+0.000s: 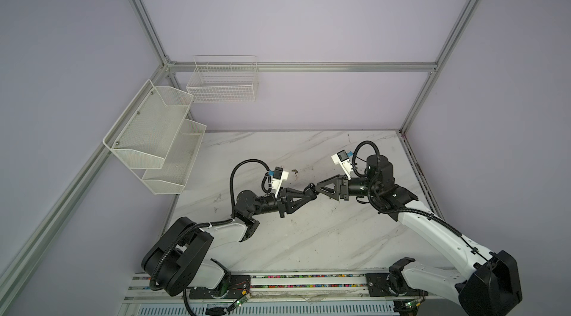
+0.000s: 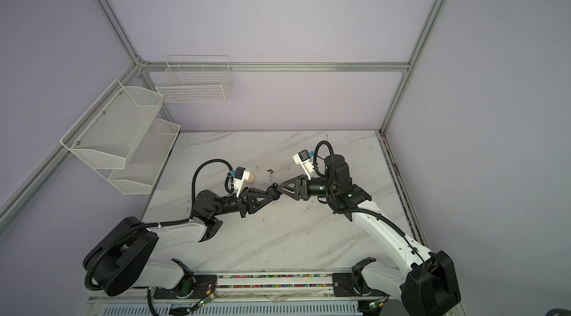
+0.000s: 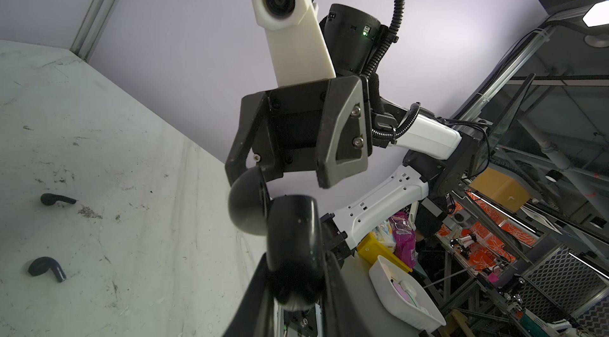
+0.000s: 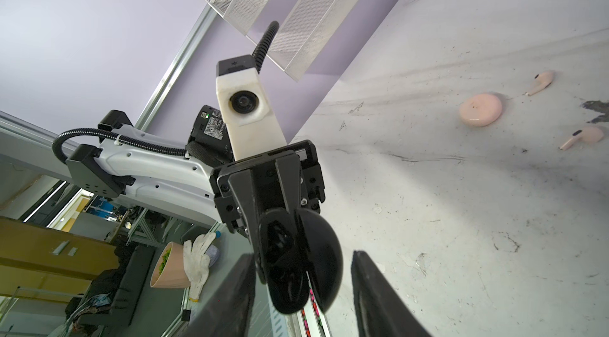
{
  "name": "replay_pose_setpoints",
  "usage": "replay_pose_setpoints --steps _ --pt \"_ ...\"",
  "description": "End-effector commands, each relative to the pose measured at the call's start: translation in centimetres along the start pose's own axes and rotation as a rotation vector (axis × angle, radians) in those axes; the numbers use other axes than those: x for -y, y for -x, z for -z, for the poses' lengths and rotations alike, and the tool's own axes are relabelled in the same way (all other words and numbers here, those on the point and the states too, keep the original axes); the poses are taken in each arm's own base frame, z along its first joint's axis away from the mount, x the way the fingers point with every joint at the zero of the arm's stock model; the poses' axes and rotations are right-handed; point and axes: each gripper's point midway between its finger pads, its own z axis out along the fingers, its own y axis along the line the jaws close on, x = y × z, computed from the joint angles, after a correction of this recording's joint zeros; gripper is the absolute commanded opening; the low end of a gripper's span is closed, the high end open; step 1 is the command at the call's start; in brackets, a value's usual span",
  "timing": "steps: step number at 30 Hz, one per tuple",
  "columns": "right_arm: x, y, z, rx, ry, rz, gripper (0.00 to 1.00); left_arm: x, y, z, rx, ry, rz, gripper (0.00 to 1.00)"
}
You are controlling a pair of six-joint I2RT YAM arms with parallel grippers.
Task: Insert wireless bluetooth earbuds into charging case
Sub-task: Pass the charging case.
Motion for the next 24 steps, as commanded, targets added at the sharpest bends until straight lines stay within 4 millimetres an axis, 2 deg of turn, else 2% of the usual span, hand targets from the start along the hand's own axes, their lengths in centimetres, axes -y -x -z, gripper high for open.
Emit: replay_pose_setpoints --steps 1,10,14,24 --pt "-0.3 0.4 -0.2 0.006 0.034 0.020 0.49 2.5 3.3 -0.7 0.061 -0.073 -0.110 0.00" --pt "0.6 -0.1 -0.6 -0.005 0.019 0.002 0.49 2.6 3.3 -0.6 0.065 -0.076 -0.115 0.00" --pt "0.4 0.1 -0.7 -0.002 0.038 -0.005 0.48 2.5 3.3 -0.6 0.068 -0.077 -0.118 0.00" --pt "-0.4 0.2 -1.1 -0.011 0.094 -0.018 0.39 2.5 3.5 -0.7 0.076 -0.081 -0.127 0.00"
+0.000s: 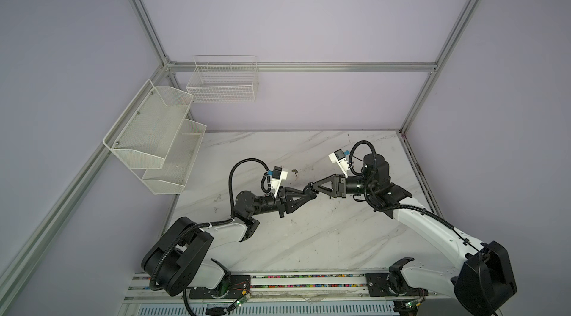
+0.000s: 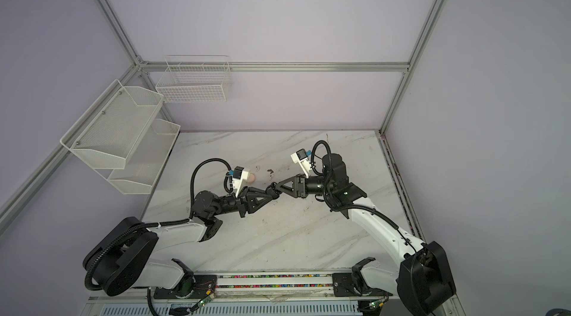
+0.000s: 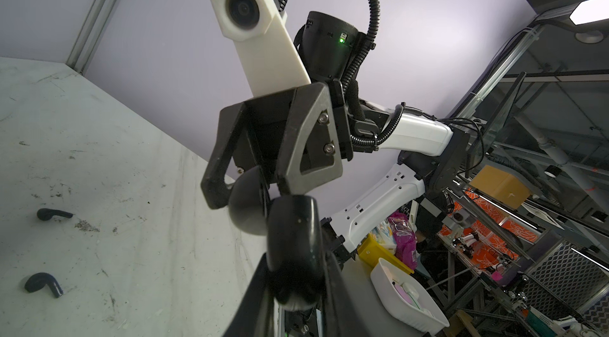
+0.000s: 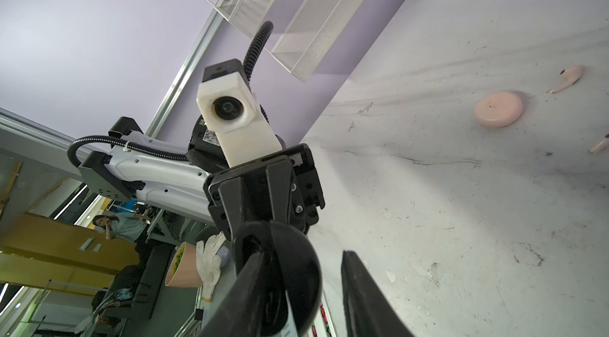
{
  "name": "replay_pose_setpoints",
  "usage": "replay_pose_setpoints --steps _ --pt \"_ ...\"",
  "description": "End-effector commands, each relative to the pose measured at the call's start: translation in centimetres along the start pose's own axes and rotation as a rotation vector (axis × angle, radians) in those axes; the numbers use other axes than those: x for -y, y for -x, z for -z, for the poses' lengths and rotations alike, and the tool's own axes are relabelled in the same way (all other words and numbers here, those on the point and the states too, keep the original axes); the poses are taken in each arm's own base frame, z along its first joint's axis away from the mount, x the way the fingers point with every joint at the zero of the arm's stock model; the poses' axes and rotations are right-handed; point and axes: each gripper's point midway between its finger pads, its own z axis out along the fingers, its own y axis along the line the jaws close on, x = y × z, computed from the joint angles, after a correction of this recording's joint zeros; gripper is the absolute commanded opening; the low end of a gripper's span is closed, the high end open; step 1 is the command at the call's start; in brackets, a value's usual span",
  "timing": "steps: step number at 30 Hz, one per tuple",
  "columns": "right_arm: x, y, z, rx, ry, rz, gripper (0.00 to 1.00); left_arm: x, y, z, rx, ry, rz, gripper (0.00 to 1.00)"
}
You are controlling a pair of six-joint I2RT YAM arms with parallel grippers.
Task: Insert wireless bluetooth earbuds into charging case
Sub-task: Pass the charging case.
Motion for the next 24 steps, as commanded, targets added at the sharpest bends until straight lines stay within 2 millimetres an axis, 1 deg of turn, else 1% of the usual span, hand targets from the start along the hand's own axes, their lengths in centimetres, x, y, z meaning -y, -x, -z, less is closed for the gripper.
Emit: replay_pose_setpoints --steps 1,10,21,22,24 --pt "-0.7 -0.1 -0.3 -0.008 0.047 0.012 0.38 1.9 3.1 -0.8 0.058 -0.062 -0.098 0.00" --pt "-1.1 -0.3 -0.6 -0.021 0.062 0.015 0.38 2.1 3.2 -0.8 0.062 -0.068 -0.103 0.00" --pt "-1.4 -0.1 -0.7 -0.020 0.067 0.023 0.28 2.0 3.3 -0.7 0.070 -0.063 -0.105 0.00" --pt "-1.5 0.0 -0.7 -0.019 0.067 0.027 0.28 1.0 2.7 -0.9 0.058 -0.047 -0.083 0.00" --pt "-1.5 0.0 -0.6 -0.019 0.064 0.029 0.26 0.8 2.6 -0.9 0.057 -0.042 -0.077 0.03"
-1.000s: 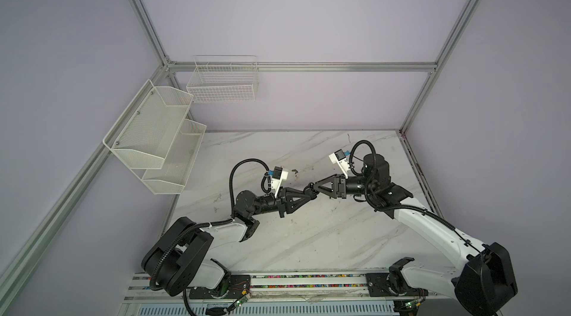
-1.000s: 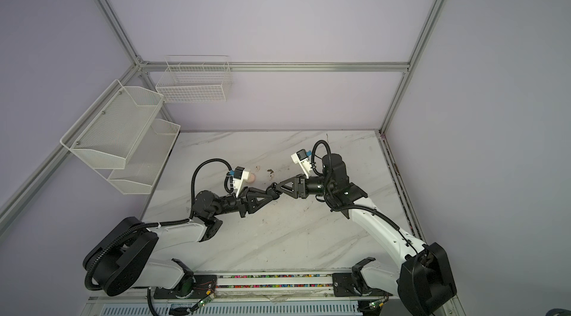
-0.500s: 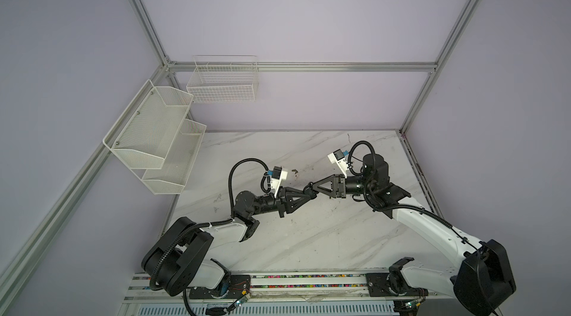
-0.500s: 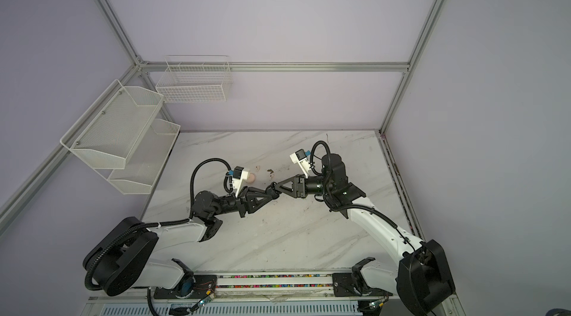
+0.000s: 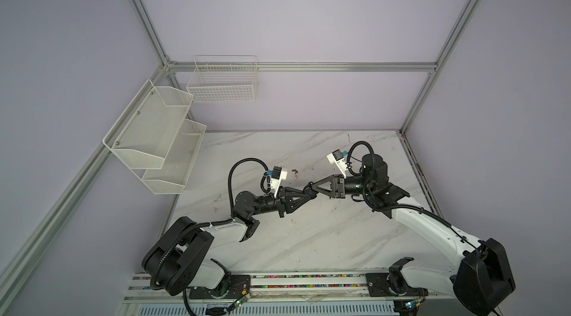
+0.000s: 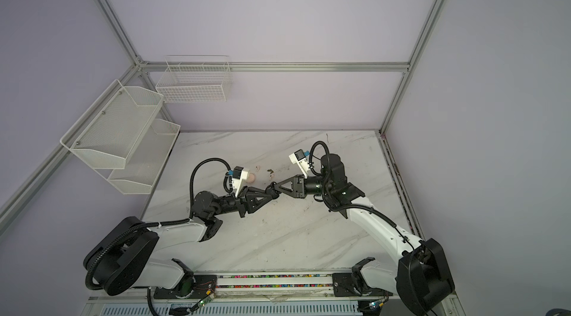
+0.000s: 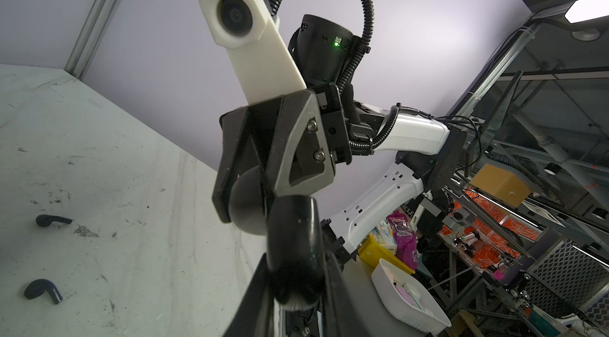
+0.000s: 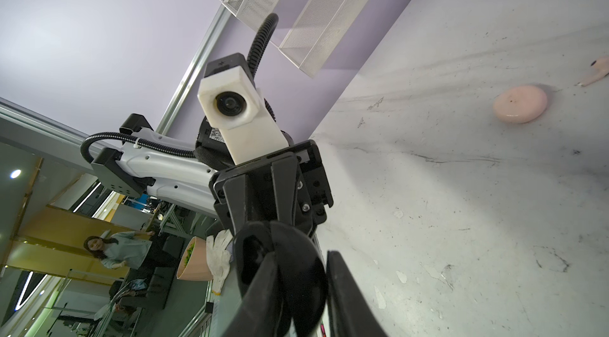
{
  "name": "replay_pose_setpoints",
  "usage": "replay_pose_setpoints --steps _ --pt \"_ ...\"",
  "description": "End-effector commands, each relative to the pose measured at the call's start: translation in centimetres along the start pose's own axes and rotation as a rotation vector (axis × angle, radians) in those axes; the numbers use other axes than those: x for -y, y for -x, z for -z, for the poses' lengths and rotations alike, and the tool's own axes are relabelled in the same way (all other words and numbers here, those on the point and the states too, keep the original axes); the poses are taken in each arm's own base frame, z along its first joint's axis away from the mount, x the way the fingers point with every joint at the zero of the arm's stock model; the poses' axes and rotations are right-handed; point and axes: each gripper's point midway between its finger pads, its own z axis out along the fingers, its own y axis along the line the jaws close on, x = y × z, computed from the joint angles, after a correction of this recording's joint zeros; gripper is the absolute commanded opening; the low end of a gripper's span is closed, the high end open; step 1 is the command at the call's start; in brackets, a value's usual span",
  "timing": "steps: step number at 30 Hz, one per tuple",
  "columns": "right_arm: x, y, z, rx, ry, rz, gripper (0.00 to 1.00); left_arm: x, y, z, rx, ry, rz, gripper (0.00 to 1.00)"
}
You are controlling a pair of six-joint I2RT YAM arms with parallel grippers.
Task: Insert wireless bluetooth earbuds into charging case
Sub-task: Pass the charging case.
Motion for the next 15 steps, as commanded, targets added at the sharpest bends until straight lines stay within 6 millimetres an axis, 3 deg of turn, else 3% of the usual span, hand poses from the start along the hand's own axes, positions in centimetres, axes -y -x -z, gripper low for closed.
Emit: replay_pose_setpoints --steps 1,4,7,9,15 --pt "-1.1 0.3 -0.1 -0.002 0.033 0.041 0.25 0.8 2.6 -0.9 0.052 -0.036 -0.068 0.06" --pt "-1.1 0.4 -0.1 -0.005 0.027 0.046 0.24 0.6 2.5 -0.8 0.054 -0.031 -0.069 0.18" --pt "-1.2 0.4 0.0 -0.014 0.012 0.057 0.22 0.4 2.4 -0.7 0.062 -0.018 -0.069 0.41" --pt "-1.1 0.4 0.0 -0.026 -0.001 0.065 0.21 0.3 2.3 -0.5 0.068 -0.009 -0.076 0.50" --pt "-1.5 0.7 0.4 -0.040 -0.034 0.091 0.20 -0.4 1.7 0.4 0.071 0.029 -0.086 0.60"
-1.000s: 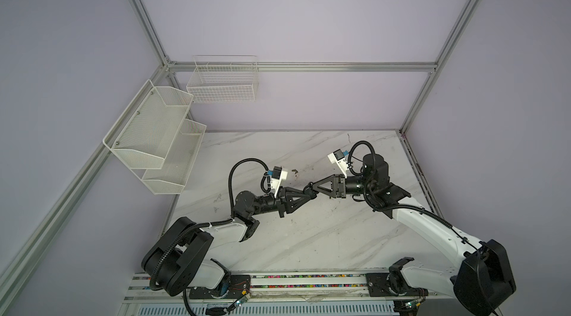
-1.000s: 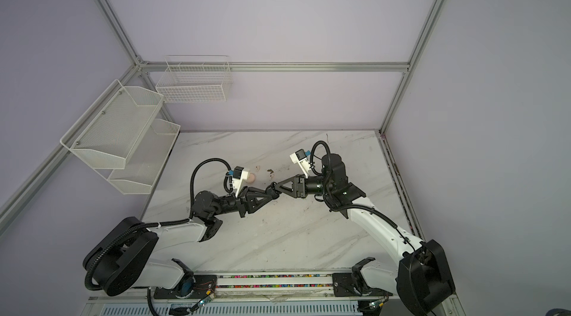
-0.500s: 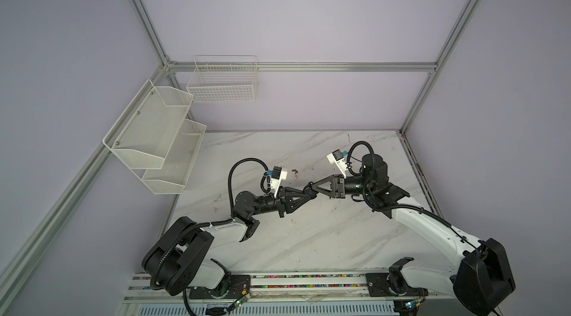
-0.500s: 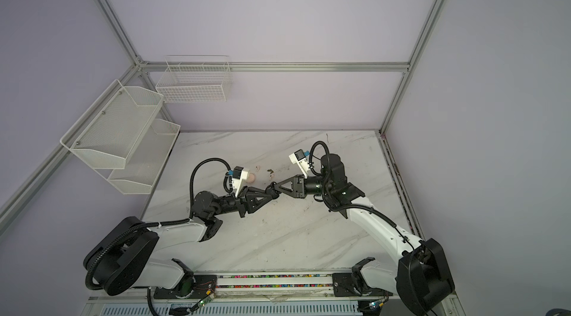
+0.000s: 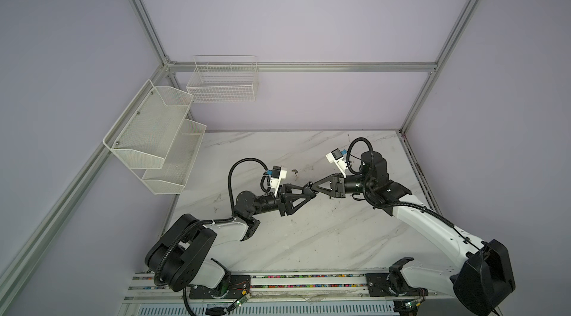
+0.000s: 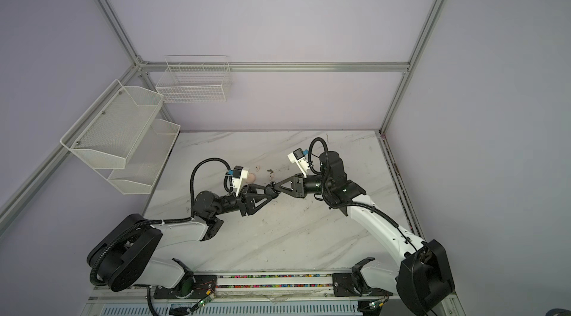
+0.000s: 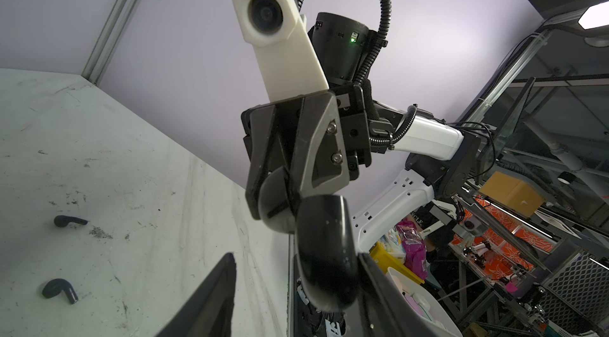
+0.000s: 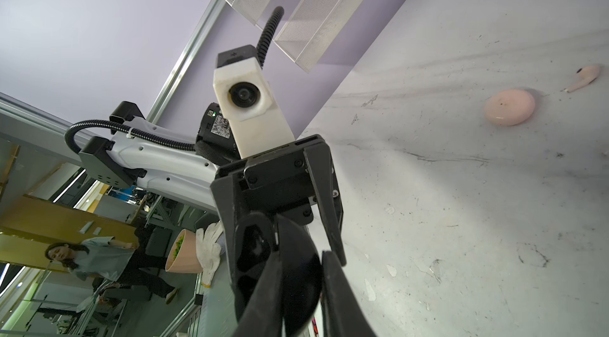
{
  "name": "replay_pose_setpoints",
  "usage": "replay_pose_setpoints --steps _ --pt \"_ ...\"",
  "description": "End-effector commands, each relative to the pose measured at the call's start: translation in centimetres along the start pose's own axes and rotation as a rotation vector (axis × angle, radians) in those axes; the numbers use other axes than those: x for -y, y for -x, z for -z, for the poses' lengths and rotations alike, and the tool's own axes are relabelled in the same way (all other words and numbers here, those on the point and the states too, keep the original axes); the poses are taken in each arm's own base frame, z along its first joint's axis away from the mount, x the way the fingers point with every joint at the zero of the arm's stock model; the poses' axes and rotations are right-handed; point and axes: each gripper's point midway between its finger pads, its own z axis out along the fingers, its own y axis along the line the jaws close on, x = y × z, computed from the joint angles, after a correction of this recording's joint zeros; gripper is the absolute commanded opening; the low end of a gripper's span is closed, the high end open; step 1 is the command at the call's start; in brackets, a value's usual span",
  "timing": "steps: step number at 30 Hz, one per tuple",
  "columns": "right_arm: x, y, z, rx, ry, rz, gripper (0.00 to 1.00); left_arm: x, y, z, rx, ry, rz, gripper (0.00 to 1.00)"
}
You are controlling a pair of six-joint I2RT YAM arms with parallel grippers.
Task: Insert wireless bluetooth earbuds into charging case
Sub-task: Pass the charging case.
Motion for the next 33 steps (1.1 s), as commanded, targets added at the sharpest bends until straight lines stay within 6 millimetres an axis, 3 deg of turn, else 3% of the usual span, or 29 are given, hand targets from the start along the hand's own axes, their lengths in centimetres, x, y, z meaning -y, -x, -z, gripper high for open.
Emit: replay_pose_setpoints --steps 1,5,9,15,19,24,29,33 --pt "-1.1 0.6 0.4 -0.004 -0.015 0.043 0.20 0.2 1.2 0.6 0.044 0.009 -0.075 0.61" --pt "-0.3 1.0 1.4 -0.048 -0.162 0.103 0.19 0.0 1.7 1.6 0.061 0.049 -0.139 0.65" --pt "1.8 1.6 3.4 -0.142 -0.413 0.184 0.20 0.3 0.3 2.0 -0.004 0.059 -0.179 0.64" --pt "1.3 3.7 4.8 -0.116 -0.560 0.355 0.21 0.6 -1.1 1.4 -0.141 0.089 -0.257 0.64" --pt "-1.5 3.3 3.6 -0.146 -0.537 0.533 0.18 0.9 -0.4 1.0 -0.143 0.088 -0.356 0.59" --pt "-1.3 1.2 3.7 -0.258 -0.519 0.593 0.06 0.5 -0.4 0.1 -0.156 0.011 -0.393 0.53" --pt "-3.0 0.2 3.2 -0.297 -0.444 0.596 0.06 1.6 0.1 0.0 -0.143 -0.040 -0.428 0.52" --pt "-3.2 -0.7 2.8 -0.326 -0.409 0.592 0.06 3.0 0.3 0.1 -0.144 -0.078 -0.450 0.57"
